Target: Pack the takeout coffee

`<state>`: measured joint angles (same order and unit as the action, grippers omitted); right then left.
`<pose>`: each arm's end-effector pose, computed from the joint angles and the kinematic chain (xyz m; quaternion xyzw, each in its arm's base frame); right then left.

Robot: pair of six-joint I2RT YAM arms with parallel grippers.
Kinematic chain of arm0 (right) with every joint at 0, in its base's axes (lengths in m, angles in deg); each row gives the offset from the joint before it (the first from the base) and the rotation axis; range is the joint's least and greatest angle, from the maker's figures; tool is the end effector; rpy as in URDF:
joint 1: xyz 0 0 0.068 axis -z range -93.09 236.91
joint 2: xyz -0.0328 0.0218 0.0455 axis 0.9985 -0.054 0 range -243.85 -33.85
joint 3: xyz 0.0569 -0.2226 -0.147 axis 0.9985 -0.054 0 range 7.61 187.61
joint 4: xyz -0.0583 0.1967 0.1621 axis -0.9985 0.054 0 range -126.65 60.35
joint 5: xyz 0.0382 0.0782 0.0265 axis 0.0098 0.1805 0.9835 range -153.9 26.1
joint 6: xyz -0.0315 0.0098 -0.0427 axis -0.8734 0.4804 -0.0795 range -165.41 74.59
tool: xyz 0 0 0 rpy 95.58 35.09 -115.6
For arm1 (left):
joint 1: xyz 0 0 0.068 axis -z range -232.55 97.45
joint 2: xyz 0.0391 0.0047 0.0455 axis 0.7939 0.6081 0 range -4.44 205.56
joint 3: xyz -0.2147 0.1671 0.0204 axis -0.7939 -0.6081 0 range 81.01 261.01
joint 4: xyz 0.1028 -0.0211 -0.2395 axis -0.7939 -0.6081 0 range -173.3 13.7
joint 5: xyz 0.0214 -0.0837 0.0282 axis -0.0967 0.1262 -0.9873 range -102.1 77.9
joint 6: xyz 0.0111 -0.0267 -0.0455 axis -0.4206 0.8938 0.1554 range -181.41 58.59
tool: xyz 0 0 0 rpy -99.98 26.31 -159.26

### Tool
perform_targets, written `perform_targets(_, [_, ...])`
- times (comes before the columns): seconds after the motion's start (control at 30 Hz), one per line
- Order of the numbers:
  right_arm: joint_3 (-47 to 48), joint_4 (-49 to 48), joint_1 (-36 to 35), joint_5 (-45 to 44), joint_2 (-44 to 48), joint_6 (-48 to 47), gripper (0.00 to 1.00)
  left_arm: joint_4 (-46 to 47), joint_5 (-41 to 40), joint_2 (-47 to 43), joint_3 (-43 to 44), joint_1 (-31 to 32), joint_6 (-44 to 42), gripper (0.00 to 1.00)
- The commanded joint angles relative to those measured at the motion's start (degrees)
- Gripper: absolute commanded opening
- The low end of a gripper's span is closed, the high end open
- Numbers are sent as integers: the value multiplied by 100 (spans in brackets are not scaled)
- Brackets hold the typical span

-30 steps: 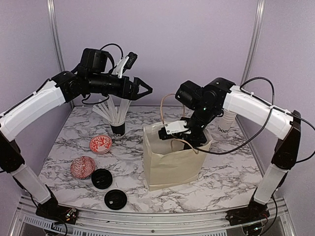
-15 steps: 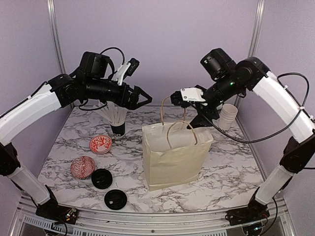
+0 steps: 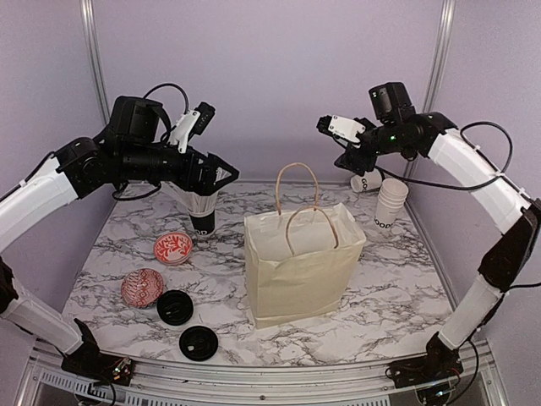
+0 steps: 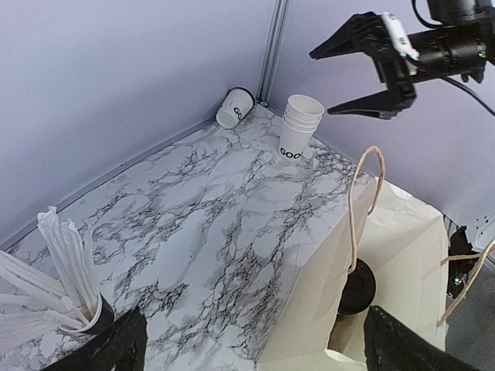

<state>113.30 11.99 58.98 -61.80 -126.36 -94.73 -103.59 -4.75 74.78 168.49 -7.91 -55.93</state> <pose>0.3049 0.1631 0.4278 -0.5613 0.6891 -0.0690 0.4532 0.2158 -0.2195 0.4318 0.3074 0.7531 -0.2927 0.5027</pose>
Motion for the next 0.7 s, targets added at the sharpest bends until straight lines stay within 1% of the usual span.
perform_targets(0.0, [69, -1372, 258, -1711, -814, 543, 75, 66, -68, -281, -360, 10, -78, 99])
perform_targets(0.17, [797, -1454, 589, -2091, -1889, 982, 72, 169, -25, -445, -723, 10, -91, 99])
perform_targets(0.3, [1200, -1488, 655, -2767, -2908, 994, 64, 165, 17, -469, -877, 11, -80, 99])
perform_targets(0.43, [1593, -1521, 665, -3162, -3774, 1029, 57, 206, 91, -492, -1036, 9, -32, 99])
perform_targets(0.53, [1930, -1619, 673, -3489, -4302, 992, 52, 254, 125, -514, -1164, 8, -23, 99])
perform_targets(0.67, [1986, -2092, 680, -3879, -4679, 816, 49, 276, 185, -535, -1282, 10, 3, 99])
